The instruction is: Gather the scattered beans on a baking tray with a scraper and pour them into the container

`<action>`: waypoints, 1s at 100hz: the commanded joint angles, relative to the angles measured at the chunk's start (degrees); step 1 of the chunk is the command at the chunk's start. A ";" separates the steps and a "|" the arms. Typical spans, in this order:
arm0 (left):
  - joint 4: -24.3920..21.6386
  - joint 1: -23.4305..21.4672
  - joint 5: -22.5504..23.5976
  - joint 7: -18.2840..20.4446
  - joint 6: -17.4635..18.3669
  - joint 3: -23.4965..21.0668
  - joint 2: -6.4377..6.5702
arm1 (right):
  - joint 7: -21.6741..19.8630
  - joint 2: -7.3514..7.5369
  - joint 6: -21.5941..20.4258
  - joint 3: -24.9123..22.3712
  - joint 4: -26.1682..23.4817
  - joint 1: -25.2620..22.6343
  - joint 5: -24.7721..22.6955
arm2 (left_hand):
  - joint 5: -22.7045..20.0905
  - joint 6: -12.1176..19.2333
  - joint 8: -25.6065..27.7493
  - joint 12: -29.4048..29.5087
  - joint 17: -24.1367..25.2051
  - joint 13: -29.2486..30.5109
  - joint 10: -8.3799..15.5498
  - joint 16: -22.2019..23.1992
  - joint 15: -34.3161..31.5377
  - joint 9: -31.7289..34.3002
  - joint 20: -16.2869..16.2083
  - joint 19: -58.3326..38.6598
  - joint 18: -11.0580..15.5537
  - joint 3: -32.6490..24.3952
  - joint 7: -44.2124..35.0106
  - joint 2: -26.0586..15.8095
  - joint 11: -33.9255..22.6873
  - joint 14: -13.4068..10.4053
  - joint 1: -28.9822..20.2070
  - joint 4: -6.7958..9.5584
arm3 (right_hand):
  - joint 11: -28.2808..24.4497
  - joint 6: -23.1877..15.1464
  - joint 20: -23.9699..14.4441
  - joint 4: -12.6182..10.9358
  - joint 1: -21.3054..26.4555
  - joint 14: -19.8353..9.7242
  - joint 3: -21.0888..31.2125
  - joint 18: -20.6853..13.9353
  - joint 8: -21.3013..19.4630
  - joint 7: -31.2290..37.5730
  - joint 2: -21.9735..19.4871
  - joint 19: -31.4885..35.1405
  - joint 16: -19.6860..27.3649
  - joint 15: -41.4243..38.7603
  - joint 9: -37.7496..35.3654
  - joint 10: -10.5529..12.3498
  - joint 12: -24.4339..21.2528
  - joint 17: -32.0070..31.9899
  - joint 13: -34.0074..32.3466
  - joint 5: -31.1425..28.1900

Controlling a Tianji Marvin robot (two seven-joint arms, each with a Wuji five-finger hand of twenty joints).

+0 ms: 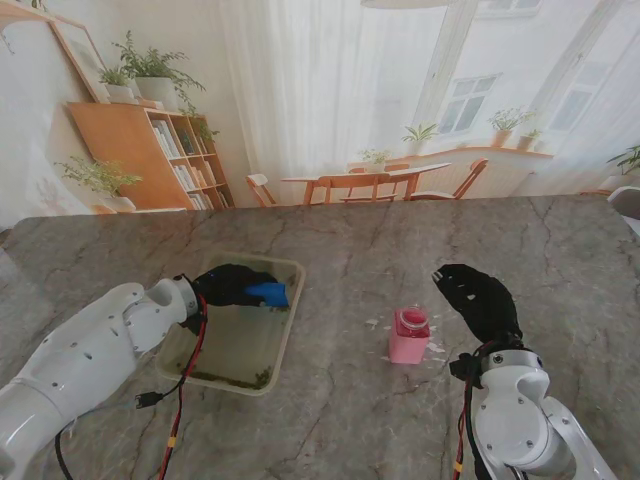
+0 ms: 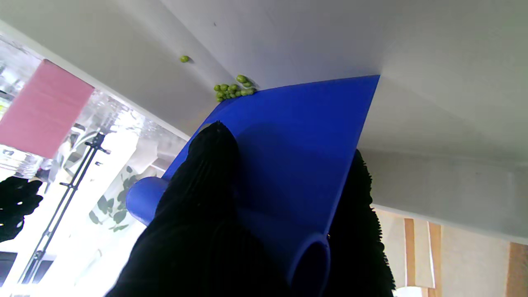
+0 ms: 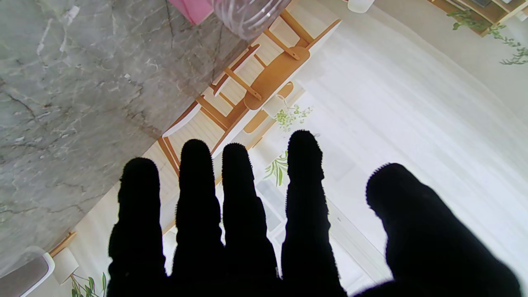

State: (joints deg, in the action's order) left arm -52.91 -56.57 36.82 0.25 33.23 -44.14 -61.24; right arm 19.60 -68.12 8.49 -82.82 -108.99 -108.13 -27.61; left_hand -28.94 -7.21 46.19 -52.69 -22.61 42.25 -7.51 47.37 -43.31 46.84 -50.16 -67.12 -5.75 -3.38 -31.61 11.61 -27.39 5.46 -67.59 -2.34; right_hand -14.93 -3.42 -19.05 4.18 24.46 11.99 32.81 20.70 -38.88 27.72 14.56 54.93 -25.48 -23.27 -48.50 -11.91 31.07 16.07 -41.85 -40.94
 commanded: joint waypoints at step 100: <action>-19.85 -21.24 2.77 16.55 -0.63 -15.82 3.97 | -0.03 -0.36 0.90 -0.78 -0.66 -1.09 -0.02 | -5.11 2.75 0.10 0.10 0.42 4.48 4.63 -1.63 0.35 4.77 0.75 2.44 -0.46 -4.48 -2.27 -5.05 0.42 -2.69 -6.38 -3.36 | 0.33 -1.96 -1.20 -1.08 -0.11 -0.73 -0.91 0.52 -0.62 0.27 -1.17 -0.51 -0.66 0.55 -0.39 1.08 0.78 -0.93 -0.37 -1.00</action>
State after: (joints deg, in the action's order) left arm -73.70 -74.56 38.83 14.68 32.69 -61.23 -57.34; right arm 20.20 -68.25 9.24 -83.54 -109.46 -108.95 -27.68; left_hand -29.47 -6.41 46.23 -52.71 -22.61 42.25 -7.69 46.58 -40.82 46.83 -50.17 -65.09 -5.74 -3.38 -32.67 11.62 -25.15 5.65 -67.59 -2.34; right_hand -14.93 -3.42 -19.05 4.18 24.46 11.99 32.81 20.71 -38.88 27.72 14.56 54.93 -25.49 -23.27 -48.50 -11.91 31.08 16.07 -41.85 -40.94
